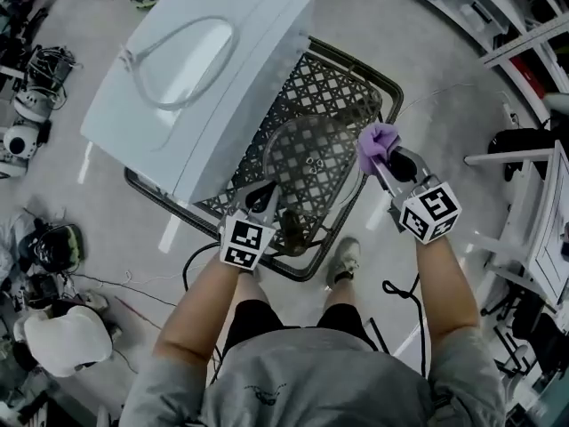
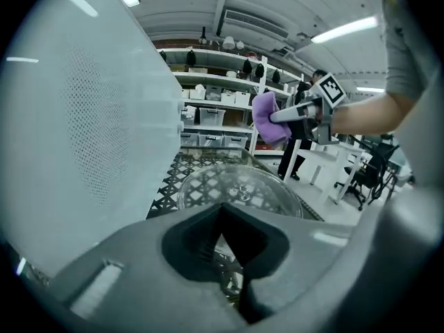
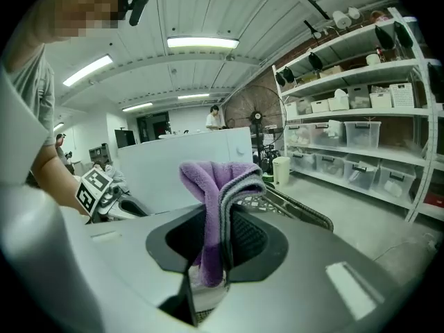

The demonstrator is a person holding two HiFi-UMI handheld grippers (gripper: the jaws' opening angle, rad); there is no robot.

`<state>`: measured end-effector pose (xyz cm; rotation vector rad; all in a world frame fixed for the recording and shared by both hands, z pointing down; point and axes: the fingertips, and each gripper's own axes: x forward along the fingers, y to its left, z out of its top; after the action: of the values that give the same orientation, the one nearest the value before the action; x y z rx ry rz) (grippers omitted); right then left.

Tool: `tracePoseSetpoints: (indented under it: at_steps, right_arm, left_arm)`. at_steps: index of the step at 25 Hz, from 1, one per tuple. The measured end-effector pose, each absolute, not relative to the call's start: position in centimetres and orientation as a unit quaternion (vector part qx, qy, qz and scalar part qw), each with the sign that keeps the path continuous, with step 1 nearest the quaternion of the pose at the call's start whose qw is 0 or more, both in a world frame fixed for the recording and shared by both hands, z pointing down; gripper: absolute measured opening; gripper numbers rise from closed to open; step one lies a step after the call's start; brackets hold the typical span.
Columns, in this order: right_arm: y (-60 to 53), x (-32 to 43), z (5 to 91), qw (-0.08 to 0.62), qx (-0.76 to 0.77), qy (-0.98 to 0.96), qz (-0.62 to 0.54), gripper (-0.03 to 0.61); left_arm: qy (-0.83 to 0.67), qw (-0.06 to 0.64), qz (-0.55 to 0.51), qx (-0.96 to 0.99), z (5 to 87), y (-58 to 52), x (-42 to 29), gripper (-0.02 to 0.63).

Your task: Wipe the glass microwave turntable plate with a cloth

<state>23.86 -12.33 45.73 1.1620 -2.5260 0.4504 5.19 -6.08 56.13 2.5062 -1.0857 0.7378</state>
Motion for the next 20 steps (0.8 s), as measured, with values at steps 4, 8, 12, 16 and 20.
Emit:
tracePoseSetpoints:
  at_steps: [4, 8, 12, 16, 20]
  right_arm:
    - [-12.7, 22.9, 49.1, 0.171, 0.399, -0.887, 0.159, 0.092]
    - [-13.1, 21.7, 51.1, 0.177, 0.390, -0.890, 0.155, 0.092]
    - [-13.5, 20.7, 52.1, 0.181, 0.384, -0.893, 0.151, 0.092]
    - [-13.9, 20.0, 52.6, 0.189, 0.378, -0.895, 0.144, 0.092]
    - [-14.0, 19.4, 52.7, 0.195, 0.373, -0.896, 0.142, 0.092]
  left_arm:
    - [-0.379, 0.139, 0.265, 0.876, 57.4, -6.6, 5.1, 0.002]
    - [-0.381, 0.133, 0.261, 0.877, 58.6, -6.9, 4.9, 0.002]
    - [-0.382, 0.132, 0.267, 0.875, 59.7, -6.6, 4.6, 0.002]
    - [-0.380, 0.118, 0.271, 0.876, 59.9, -6.6, 4.9, 0.002]
    - [-0.375, 0.105, 0.303, 0.870, 60.6, -6.2, 5.3, 0.002]
